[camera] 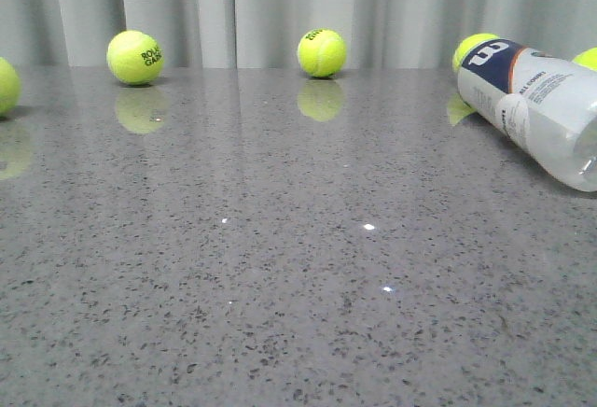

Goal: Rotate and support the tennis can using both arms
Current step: 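Move the right gripper down toward the lying white tennis ball can, then grasp the can with the right gripper and drag it toward the center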

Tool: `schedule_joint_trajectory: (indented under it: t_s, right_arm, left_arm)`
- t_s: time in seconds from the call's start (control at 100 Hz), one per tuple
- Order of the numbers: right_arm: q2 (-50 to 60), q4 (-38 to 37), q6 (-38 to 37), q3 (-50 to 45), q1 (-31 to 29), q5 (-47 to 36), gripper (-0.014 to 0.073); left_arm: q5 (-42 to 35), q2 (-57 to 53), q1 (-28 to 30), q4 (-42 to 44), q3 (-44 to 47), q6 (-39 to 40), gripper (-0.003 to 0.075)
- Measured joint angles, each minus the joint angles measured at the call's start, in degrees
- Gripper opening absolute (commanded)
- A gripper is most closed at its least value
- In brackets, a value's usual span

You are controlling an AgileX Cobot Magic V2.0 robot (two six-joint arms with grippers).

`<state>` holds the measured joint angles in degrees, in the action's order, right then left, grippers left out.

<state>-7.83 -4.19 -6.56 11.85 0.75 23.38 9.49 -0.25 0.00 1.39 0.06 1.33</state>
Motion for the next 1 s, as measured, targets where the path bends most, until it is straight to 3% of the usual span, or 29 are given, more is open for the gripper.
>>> schedule_joint_trajectory:
  t_s: [0.15, 0.22, 0.29, 0.41, 0.46, 0.72, 1.0]
  right_arm:
    - [-8.4, 1.4, 0.0, 7.5, 0.0, 8.2, -0.0052]
    - [-12.9, 1.4, 0.0, 11.1, 0.0, 11.7, 0.0004]
    - [-17.5, 1.5, 0.1, 14.8, 0.0, 14.6, 0.0148]
    - [-24.8, 1.6, 0.1, 20.8, 0.0, 17.4, 0.0540]
    - [-27.4, 1.6, 0.1, 23.1, 0.0, 17.9, 0.0665]
    - [-40.4, 4.2, 0.3, 35.8, 0.0, 24.4, 0.0621]
    - [-55.7, 15.2, 3.9, 48.2, 0.0, 33.9, 0.0621]
  left_arm:
    - [0.0, 0.0, 0.0, 0.0, 0.0, 0.0, -0.0019]
    - [0.0, 0.0, 0.0, 0.0, 0.0, 0.0, -0.0018]
    - [0.0, 0.0, 0.0, 0.0, 0.0, 0.0, -0.0019]
    - [0.0, 0.0, 0.0, 0.0, 0.0, 0.0, -0.0018]
    - [0.0, 0.0, 0.0, 0.0, 0.0, 0.0, -0.0018]
    - [0.0, 0.0, 0.0, 0.0, 0.0, 0.0, -0.0019]
    - [0.0, 0.0, 0.0, 0.0, 0.0, 0.0, -0.0018]
